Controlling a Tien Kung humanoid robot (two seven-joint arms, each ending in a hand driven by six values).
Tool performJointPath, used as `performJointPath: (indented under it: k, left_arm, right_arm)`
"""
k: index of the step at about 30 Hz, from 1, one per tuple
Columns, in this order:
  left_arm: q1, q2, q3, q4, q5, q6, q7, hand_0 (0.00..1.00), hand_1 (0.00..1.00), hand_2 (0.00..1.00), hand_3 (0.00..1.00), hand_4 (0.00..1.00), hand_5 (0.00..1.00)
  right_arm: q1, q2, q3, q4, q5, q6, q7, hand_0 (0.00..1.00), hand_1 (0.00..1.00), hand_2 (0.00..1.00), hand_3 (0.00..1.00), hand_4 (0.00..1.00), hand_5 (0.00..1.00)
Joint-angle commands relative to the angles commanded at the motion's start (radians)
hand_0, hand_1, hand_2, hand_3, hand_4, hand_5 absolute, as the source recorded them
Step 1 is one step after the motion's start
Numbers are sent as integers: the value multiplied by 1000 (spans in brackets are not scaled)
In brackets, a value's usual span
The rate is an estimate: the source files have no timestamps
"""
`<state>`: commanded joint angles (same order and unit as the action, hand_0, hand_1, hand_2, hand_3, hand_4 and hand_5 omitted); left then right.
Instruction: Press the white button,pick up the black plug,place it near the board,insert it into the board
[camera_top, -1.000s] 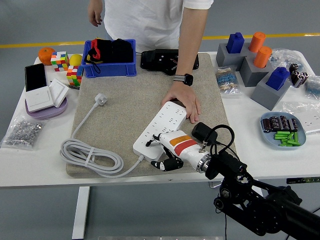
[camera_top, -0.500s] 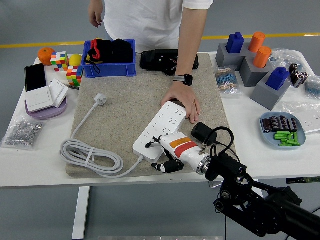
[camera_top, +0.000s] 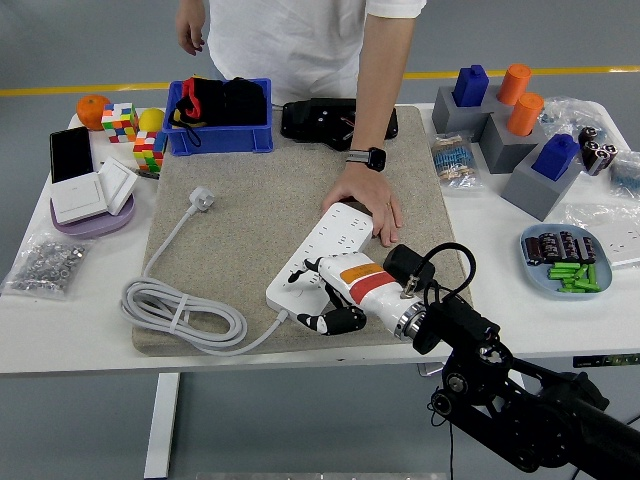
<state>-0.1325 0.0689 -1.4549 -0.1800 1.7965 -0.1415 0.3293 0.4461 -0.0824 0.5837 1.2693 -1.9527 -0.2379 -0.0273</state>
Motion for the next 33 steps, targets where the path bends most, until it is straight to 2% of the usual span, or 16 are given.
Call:
performJointPath:
  k: [1, 6, 7, 12, 13, 18, 19, 24, 25, 30, 31, 33]
  left_arm:
    - [0, 0, -2, 0, 1, 0, 0, 689, 637, 613, 637, 562, 183]
    - [2, 0, -6, 0, 2, 2, -1, 689, 637, 613, 637, 562, 183]
    - [2, 1, -9, 0, 5, 2, -1, 690, 637, 613, 637, 561, 181]
    - [2, 0, -15, 0, 10, 3, -1, 690, 637, 613, 637, 561, 181]
    - [3, -1, -15, 0, 10, 3, -1, 689, 637, 613, 637, 561, 181]
    - [2, -5, -6, 0, -1, 3, -2, 689, 637, 613, 637, 561, 181]
    - [1, -5, -4, 0, -3, 3, -2, 690, 637, 613, 637, 562, 182]
    - [-1, -4, -2, 0, -3, 2, -4, 690, 637, 613, 637, 562, 182]
    - [-1, -4, -3, 0, -1, 2, -4, 689, 637, 613, 637, 562, 182]
    - [1, -1, -14, 0, 12, 3, -4, 689, 637, 613, 637, 562, 182]
    - [2, -1, -14, 0, 12, 3, -3, 689, 637, 613, 637, 562, 182]
    - [1, -1, -12, 0, 10, 2, -4, 689, 637, 613, 637, 562, 182]
  right_arm:
    - [-8, -5, 10, 21, 5, 0, 4, 172, 103, 135, 657, 796, 257]
    - [-60, -33, 76, 104, 39, 2, 28, 172, 103, 135, 657, 796, 257]
    - [-75, -41, 95, 117, 49, 3, 34, 506, 469, 465, 662, 832, 238]
    - [-138, -69, 204, 135, 67, -5, 65, 506, 469, 465, 662, 832, 238]
    - [-149, -72, 230, 129, 70, -6, 68, 705, 675, 636, 678, 849, 232]
    - [-180, -77, 301, 106, 88, -17, 83, 705, 675, 636, 678, 849, 232]
    - [-187, -76, 312, 102, 91, -20, 86, 821, 810, 776, 808, 883, 241]
    - [-216, -68, 350, 82, 95, -33, 93, 821, 810, 776, 808, 883, 241]
    - [-219, -67, 354, 79, 96, -34, 93, 848, 846, 815, 831, 934, 280]
    - [-228, -67, 358, 45, 92, -41, 86, 848, 846, 815, 831, 934, 280]
    - [-228, -66, 357, 36, 91, -42, 84, 846, 880, 821, 829, 922, 259]
    - [-228, -64, 356, 19, 93, -47, 82, 846, 880, 821, 829, 922, 259]
